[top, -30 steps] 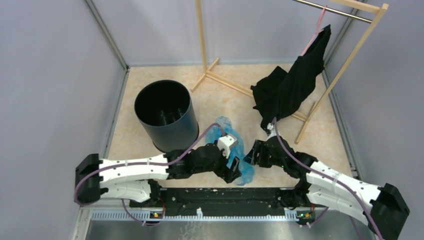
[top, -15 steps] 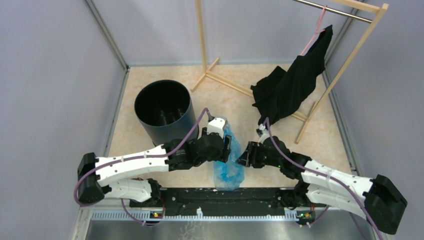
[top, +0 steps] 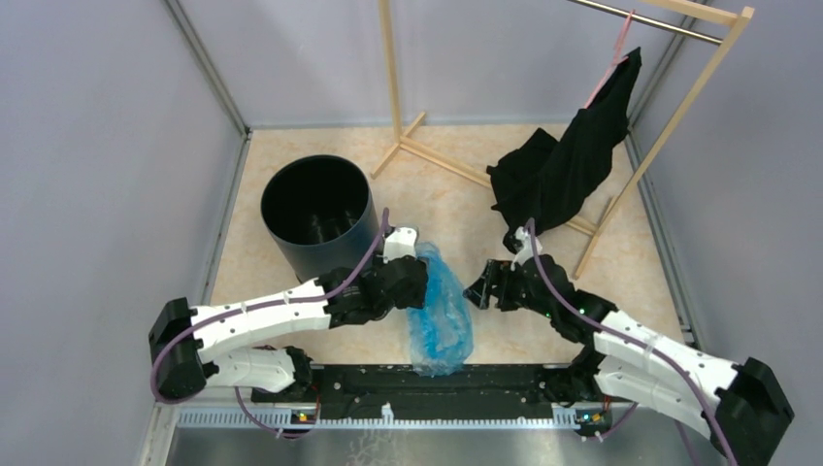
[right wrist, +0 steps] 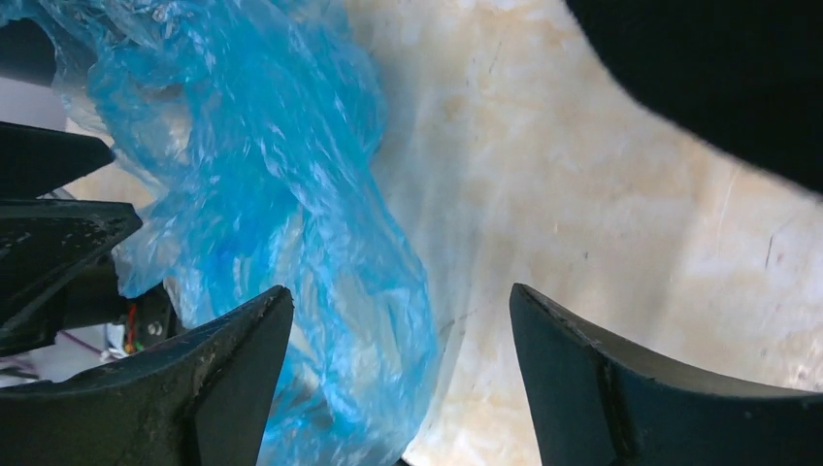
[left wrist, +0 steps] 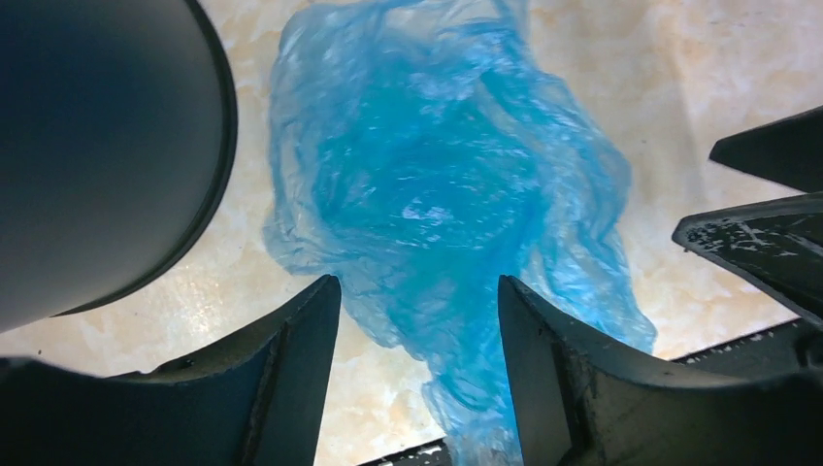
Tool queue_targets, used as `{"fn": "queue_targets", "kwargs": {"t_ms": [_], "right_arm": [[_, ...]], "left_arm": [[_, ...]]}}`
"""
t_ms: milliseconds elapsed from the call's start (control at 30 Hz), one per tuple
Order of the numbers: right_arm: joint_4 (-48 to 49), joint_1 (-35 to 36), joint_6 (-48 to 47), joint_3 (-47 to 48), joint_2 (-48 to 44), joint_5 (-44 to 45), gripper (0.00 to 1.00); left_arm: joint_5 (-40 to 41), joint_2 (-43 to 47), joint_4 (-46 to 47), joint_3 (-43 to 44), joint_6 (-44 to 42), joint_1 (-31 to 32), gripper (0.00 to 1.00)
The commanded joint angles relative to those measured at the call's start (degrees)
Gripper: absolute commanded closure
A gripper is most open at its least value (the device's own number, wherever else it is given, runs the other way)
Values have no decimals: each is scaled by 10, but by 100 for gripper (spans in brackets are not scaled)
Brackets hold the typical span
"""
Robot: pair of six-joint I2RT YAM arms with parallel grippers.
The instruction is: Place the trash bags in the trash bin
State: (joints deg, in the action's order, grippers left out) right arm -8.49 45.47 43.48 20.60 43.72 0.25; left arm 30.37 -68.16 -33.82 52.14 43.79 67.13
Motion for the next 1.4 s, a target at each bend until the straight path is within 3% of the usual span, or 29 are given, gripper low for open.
{"fn": "queue_targets", "kwargs": {"t_ms": [0,167,233,333,400,600,733,833,900,1067,1133,1233,1300,1367], "right_arm": [[114,-14,-107,49,86,-66,16],[215,-15,-135,75,215,-145,19],[254,-15,-127,78,247,-164,30],[277,-15,-113,74,267,-174,59],[279,-14,-106,71,264,-179,73],[266,-14,-76,45,212,-179,95],[228,-14,-64,28,167,-165,100],[211,-14,-51,10,133,-159,100],[197,-14,-44,2,113,-159,100],[107,-14,-44,12,57,-109,100],[44,-14,-59,42,40,-70,100],[-92,-14,-125,156,26,19,100],[-178,-14,-197,290,40,71,100],[-254,-14,-251,486,79,87,100]], "left_arm": [[-16,12,40,-32,21,-17,33],[-39,63,50,-69,21,-18,26],[-43,82,34,-77,23,-18,22],[-53,112,19,-89,31,-19,16],[-75,127,33,-104,38,-24,14],[-164,125,129,-159,54,-81,22],[-180,101,152,-169,50,-88,30],[-198,89,170,-176,49,-88,42],[-204,84,181,-179,45,-88,53],[-171,78,167,-149,5,-88,97],[-142,72,162,-113,-31,-89,100],[-98,54,133,5,-110,-101,100],[-78,37,111,130,-188,-110,100],[-83,22,96,280,-266,-111,100]]}}
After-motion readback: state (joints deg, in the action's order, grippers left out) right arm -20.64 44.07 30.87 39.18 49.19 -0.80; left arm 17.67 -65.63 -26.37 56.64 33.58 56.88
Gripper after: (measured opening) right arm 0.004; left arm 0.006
